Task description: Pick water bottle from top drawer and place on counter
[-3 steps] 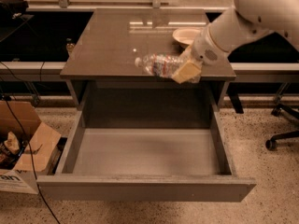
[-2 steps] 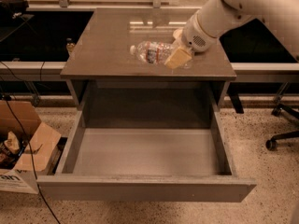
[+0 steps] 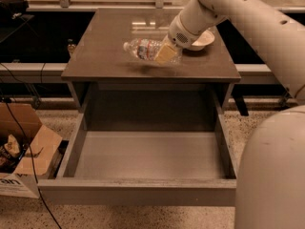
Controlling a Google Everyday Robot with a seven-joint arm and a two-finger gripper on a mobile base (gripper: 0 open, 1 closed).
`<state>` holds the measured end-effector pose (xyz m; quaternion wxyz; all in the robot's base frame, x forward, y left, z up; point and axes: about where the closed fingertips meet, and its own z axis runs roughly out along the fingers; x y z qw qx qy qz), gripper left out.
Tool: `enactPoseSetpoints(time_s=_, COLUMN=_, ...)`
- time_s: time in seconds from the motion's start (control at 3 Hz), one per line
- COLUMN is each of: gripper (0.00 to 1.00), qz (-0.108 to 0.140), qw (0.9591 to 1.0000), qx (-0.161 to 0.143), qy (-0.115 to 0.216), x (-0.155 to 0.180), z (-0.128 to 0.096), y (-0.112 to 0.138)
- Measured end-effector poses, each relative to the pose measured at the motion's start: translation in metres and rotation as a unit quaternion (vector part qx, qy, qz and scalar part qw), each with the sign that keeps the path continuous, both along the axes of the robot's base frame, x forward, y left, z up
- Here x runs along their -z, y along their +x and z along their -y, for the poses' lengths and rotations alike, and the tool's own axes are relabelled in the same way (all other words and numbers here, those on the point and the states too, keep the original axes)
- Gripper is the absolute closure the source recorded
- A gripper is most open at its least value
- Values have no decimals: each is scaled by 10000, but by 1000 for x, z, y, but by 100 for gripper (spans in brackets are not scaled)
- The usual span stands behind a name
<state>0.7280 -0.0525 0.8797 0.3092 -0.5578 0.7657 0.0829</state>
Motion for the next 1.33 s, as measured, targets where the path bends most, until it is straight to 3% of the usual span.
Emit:
enactPoseSetpoints(time_s=0.67, gripper=35, qz=-187, qw=9998, qx=-6, qy=80, x=36, z=-32, y=35)
enactPoseSetpoints(time_s=1.0, gripper=11, qz=-202, qw=9998, qx=-20, qy=76, x=39, z=-33, y=35)
enactPoseSetpoints(time_s=1.33, gripper=0, qz=-220, qw=9997, qx=-31, qy=74, x=41, z=-35, y=35)
